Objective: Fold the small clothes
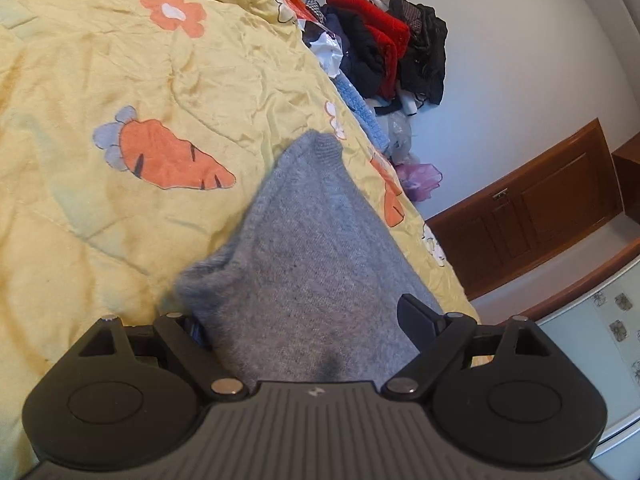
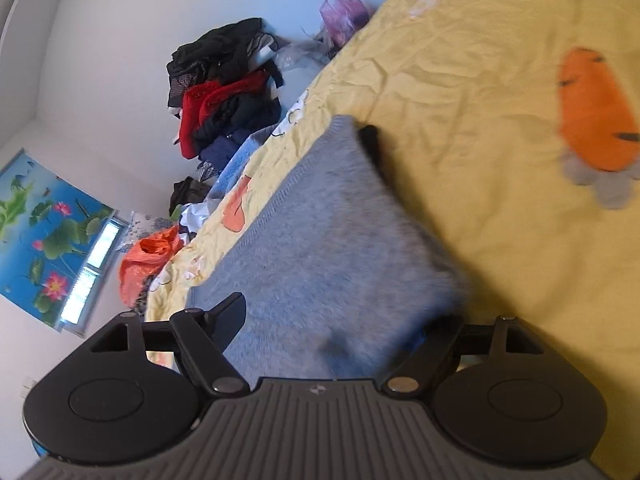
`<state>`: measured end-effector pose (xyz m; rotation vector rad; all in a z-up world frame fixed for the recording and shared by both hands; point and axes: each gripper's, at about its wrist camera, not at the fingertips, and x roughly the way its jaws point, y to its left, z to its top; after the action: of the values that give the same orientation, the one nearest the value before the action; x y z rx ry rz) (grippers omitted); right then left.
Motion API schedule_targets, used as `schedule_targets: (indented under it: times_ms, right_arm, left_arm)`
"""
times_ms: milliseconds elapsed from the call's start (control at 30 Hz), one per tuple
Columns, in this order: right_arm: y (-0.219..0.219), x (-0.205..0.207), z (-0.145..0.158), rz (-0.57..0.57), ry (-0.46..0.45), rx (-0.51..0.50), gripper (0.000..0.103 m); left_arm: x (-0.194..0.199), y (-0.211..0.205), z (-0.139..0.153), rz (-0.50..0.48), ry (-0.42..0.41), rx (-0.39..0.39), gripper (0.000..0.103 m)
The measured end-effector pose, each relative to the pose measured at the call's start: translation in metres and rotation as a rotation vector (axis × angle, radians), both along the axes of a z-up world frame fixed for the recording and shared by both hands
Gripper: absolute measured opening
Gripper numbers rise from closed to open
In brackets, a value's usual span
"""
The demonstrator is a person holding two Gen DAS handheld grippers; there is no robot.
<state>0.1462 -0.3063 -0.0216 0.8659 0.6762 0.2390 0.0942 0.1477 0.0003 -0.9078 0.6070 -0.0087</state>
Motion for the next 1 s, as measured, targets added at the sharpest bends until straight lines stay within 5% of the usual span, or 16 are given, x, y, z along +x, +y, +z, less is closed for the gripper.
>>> schedule_targets:
  times_ms: [67, 100, 133, 200, 333, 633, 800, 867, 933, 1000]
  right_arm:
    - [0.01, 0.006, -0.001, -0.005, 0.001, -0.045, 0.06]
    - [0.012, 0.01, -0.003, -0.01, 0.015, -0.045, 0.039]
    - [0.012, 0.013, -0.008, -0.01, 0.035, -0.033, 0.014]
    - [0.008, 0.016, -0.018, -0.018, 0.057, 0.013, 0.013]
    - [0.01, 0.013, -0.014, -0.033, 0.033, -0.005, 0.012]
    - [-0.012, -0.034, 0.032, 0.009, -0.074, 0.049, 0.01]
    - [-0.03, -0.099, 0.017, 0.06, 0.001, 0.067, 0.012]
    - [-0.034, -0.12, 0.006, 0.049, 0.05, 0.005, 0.023]
    - [-0.044, -0.136, 0.001, 0.013, 0.075, 0.008, 0.058]
    - [-0.056, -0.147, 0.007, -0.044, 0.036, 0.015, 0.069]
  left_arm:
    - [0.001, -0.004, 0.001, 0.004, 0.003, 0.035, 0.085]
    - [0.001, -0.004, 0.001, 0.006, 0.01, 0.047, 0.073]
    - [0.002, -0.003, 0.0, 0.001, 0.024, 0.051, 0.046]
    - [0.009, -0.002, -0.008, -0.028, 0.097, 0.051, 0.009]
    - [0.007, 0.0, -0.003, -0.036, 0.097, 0.085, 0.006]
    - [-0.054, -0.001, 0.058, -0.154, -0.05, 0.105, 0.005]
    - [-0.117, 0.005, 0.032, -0.178, 0.015, 0.11, 0.005]
    - [-0.136, 0.009, 0.008, -0.158, 0.068, 0.113, 0.006]
    - [-0.149, 0.018, -0.008, -0.109, 0.1, 0.076, 0.007]
    - [-0.155, 0.027, -0.01, -0.075, 0.09, 0.012, 0.009]
